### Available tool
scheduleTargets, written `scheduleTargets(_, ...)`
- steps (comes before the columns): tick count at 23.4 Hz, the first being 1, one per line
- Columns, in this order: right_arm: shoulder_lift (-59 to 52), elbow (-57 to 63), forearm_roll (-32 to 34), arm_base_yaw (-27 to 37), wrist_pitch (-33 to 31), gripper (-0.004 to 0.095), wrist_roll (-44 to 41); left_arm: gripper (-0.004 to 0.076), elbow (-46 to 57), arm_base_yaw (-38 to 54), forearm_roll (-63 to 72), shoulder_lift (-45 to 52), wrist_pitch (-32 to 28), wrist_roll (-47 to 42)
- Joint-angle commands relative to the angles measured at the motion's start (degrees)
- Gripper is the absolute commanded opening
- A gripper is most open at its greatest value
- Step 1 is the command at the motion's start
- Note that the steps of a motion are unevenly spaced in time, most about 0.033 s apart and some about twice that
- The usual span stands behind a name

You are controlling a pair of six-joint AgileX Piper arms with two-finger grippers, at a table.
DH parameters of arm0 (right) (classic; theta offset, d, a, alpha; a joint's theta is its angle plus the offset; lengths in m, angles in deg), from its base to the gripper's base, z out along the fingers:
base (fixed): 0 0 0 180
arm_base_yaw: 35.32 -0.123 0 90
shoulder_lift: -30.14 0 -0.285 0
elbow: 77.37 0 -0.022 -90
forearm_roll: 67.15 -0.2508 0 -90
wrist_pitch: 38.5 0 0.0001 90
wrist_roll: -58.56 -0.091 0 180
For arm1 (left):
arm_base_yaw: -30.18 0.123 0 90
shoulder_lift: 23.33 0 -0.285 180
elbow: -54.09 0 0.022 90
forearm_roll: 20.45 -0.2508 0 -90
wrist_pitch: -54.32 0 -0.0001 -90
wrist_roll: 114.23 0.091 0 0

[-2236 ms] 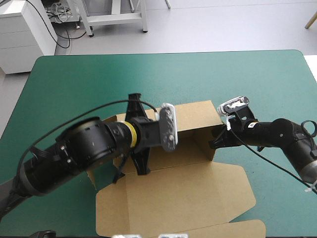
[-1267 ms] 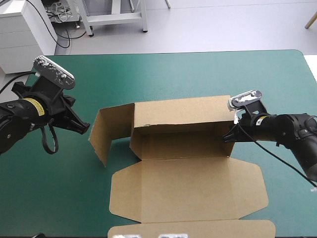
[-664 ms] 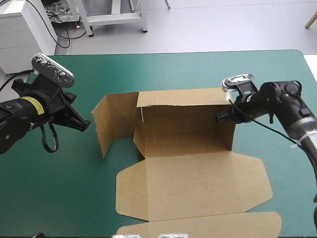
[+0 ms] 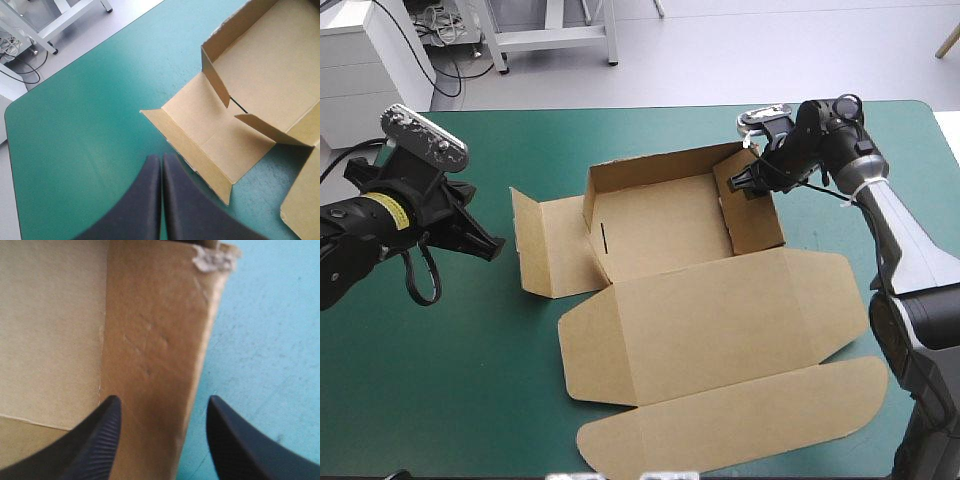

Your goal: Fold the box

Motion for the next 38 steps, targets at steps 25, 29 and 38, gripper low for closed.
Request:
scheduleTargets(25, -9.43, -8.3, 4.59, 0.12, -1.0, 0.0723, -0.75, -0.0008, -1.07, 0.11, -0.27, 1.03, -1.35, -3.14)
scheduleTargets(29, -2.78, -8.3, 4.18, 0.12, -1.0, 0.0723, -0.75, -0.0008, 0.96, 0.11, -0.27, 1.03, -0.07, -5.77)
scheduleTargets(38, 5.33, -8.3, 1.23, 0.12, -1.0, 0.0722, 0.55, -0.0008, 5.15, 0.11, -0.27, 1.03, -0.87, -5.77)
